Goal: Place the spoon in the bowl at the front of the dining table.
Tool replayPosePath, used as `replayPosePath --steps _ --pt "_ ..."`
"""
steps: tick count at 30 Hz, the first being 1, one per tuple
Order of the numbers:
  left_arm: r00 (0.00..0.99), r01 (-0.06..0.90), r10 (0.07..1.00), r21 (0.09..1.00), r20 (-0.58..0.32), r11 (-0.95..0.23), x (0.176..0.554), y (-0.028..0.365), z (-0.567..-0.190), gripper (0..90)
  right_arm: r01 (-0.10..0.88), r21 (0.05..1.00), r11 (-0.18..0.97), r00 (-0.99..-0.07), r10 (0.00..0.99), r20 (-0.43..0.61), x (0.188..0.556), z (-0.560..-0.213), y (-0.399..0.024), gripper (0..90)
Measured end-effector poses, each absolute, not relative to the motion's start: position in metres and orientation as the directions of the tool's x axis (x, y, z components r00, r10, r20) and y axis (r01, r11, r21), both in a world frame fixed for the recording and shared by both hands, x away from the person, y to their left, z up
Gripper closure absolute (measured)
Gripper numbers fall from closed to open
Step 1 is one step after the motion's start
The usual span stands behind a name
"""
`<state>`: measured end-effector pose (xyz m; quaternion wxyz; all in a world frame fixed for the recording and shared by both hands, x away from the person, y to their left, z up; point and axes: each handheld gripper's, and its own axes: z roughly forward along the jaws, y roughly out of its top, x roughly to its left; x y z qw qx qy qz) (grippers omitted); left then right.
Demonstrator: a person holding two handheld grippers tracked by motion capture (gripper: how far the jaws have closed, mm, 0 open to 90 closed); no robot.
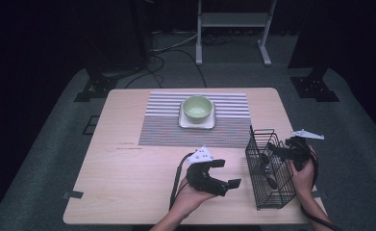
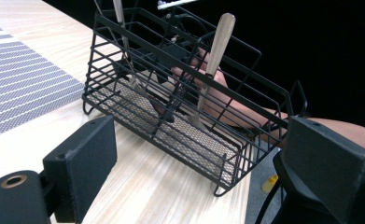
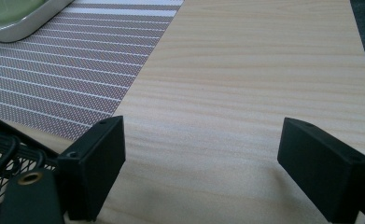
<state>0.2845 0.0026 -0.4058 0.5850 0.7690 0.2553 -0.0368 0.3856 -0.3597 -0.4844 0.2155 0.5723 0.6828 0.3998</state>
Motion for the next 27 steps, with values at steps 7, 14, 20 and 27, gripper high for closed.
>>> replayPosePath --steps 7,14,20,27 --pt "0.869 0.439 0.338 0.878 -0.361 -0.192 0.285 -0.011 -0.402 9.2 0.608 0.794 0.026 -0.253 0.954 0.163 0.386 -0.484 -0.36 14.1" --pt "0.872 0.437 0.334 0.877 -0.359 -0.199 0.287 -0.025 -0.398 9.2 0.607 0.794 0.026 -0.252 0.954 0.162 0.386 -0.484 -0.36 14.1" --pt "0.871 0.441 0.33 0.876 -0.365 -0.195 0.288 -0.033 -0.395 10.7 0.607 0.794 0.026 -0.252 0.954 0.162 0.386 -0.484 -0.36 14.1" --pt "0.872 0.439 0.332 0.876 -0.36 -0.202 0.288 -0.041 -0.391 13.0 0.607 0.794 0.026 -0.252 0.954 0.162 0.386 -0.484 -0.36 14.1"
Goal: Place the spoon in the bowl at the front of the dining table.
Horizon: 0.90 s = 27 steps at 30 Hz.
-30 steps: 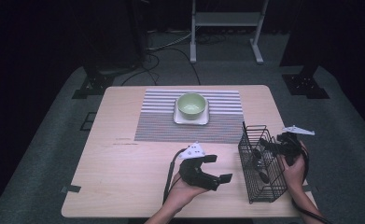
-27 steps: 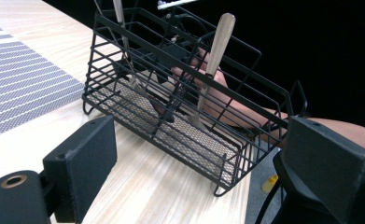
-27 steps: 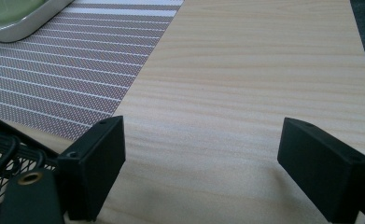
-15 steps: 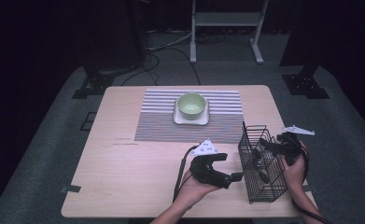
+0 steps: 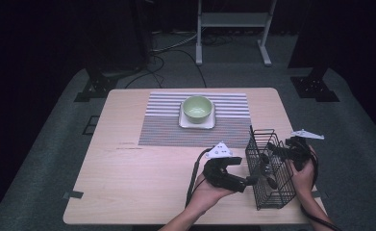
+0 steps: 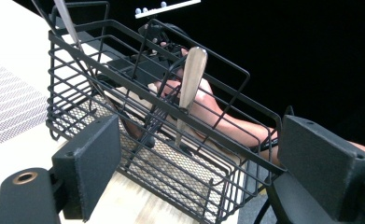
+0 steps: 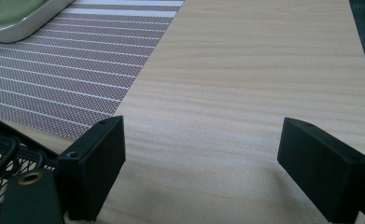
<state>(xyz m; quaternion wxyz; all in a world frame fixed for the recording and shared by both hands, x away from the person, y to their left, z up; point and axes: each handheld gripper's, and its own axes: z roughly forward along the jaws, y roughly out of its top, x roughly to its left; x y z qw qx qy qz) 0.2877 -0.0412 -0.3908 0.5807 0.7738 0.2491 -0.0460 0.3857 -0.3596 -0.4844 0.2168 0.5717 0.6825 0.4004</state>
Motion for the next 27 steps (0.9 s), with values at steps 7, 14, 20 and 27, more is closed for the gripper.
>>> replayPosePath --steps 7,14,20,27 --pt "0.875 0.433 0.331 0.877 -0.354 -0.206 0.288 -0.048 -0.389 19.8 0.607 0.795 0.026 -0.253 0.954 0.162 0.386 -0.484 -0.36 14.1" --pt "0.878 0.421 0.34 0.882 -0.338 -0.21 0.29 -0.053 -0.384 22.6 0.607 0.795 0.026 -0.252 0.954 0.162 0.386 -0.484 -0.36 14.1" --pt "0.877 0.421 0.343 0.882 -0.337 -0.21 0.291 -0.055 -0.383 25.6 0.607 0.795 0.026 -0.253 0.954 0.162 0.386 -0.484 -0.36 14.1" --pt "0.882 0.403 0.35 0.89 -0.315 -0.213 0.293 -0.058 -0.381 38.1 0.607 0.794 0.026 -0.253 0.954 0.162 0.386 -0.484 -0.36 14.1"
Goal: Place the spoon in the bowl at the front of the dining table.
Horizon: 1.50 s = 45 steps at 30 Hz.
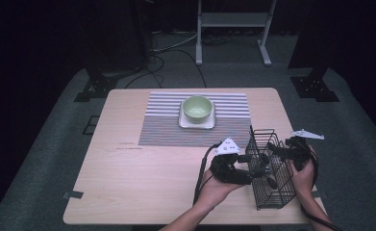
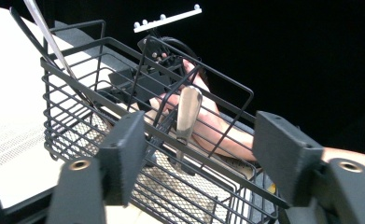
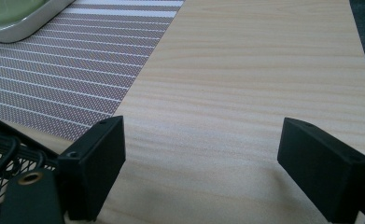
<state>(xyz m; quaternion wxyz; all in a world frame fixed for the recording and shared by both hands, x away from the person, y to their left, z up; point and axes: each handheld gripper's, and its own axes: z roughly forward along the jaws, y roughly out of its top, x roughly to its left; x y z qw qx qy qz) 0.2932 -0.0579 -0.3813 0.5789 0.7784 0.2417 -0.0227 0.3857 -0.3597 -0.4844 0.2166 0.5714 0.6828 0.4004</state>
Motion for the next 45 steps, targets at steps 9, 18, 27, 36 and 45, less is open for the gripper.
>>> replayPosePath --steps 9,18,27,36,45 --pt "0.888 0.366 0.369 0.909 -0.276 -0.202 0.298 -0.058 -0.381 65.4 0.606 0.795 0.026 -0.253 0.954 0.162 0.386 -0.484 -0.36 14.2" --pt "0.9 0.328 0.364 0.923 -0.24 -0.202 0.297 -0.061 -0.38 81.5 0.605 0.796 0.027 -0.252 0.954 0.16 0.386 -0.484 -0.36 14.2" --pt "0.898 0.336 0.353 0.927 -0.261 -0.17 0.297 -0.063 -0.377 84.0 0.606 0.795 0.027 -0.253 0.954 0.161 0.386 -0.484 -0.36 14.2" --pt "0.894 0.36 0.322 0.926 -0.31 -0.11 0.3 -0.063 -0.371 88.9 0.606 0.795 0.027 -0.254 0.954 0.161 0.386 -0.484 -0.36 14.2" --pt "0.884 0.386 0.31 0.921 -0.351 -0.058 0.307 -0.053 -0.36 88.9 0.606 0.795 0.027 -0.254 0.954 0.161 0.386 -0.484 -0.36 14.2"
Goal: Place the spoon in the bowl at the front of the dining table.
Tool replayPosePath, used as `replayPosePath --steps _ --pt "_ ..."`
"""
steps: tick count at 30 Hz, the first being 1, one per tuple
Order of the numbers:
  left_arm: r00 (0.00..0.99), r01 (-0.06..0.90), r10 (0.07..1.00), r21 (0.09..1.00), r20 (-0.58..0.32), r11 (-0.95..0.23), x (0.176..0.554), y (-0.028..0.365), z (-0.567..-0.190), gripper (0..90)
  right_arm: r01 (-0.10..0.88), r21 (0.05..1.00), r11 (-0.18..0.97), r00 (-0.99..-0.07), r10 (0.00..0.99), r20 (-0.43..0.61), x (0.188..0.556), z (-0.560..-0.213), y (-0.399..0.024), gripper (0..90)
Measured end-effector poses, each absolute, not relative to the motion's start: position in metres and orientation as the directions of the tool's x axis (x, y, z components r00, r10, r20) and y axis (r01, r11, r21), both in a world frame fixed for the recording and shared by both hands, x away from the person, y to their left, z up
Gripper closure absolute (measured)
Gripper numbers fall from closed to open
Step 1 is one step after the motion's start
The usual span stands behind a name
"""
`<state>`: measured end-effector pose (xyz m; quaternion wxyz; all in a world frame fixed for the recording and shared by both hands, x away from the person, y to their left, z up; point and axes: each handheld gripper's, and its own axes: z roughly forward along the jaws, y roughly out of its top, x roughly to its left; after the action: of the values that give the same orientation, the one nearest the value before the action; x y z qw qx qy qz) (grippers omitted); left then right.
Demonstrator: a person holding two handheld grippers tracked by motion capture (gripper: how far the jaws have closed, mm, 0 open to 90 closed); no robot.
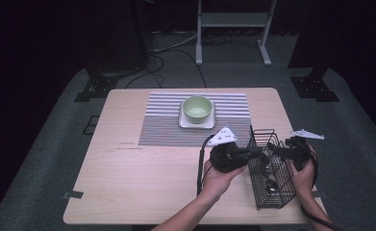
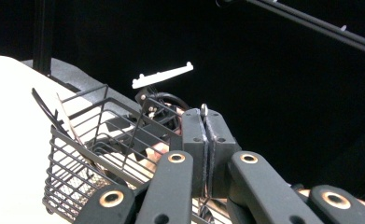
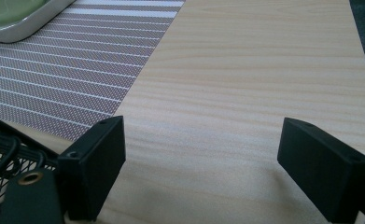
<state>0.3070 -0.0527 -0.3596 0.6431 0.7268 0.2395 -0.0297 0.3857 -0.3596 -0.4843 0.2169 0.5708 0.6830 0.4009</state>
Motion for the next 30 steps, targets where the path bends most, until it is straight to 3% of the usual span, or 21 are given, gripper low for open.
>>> replayPosePath --steps 30 --pt "0.85 0.465 0.252 0.884 -0.462 0.055 0.322 -0.035 -0.333 88.8 0.606 0.795 0.026 -0.255 0.953 0.164 0.386 -0.484 -0.36 14.1"
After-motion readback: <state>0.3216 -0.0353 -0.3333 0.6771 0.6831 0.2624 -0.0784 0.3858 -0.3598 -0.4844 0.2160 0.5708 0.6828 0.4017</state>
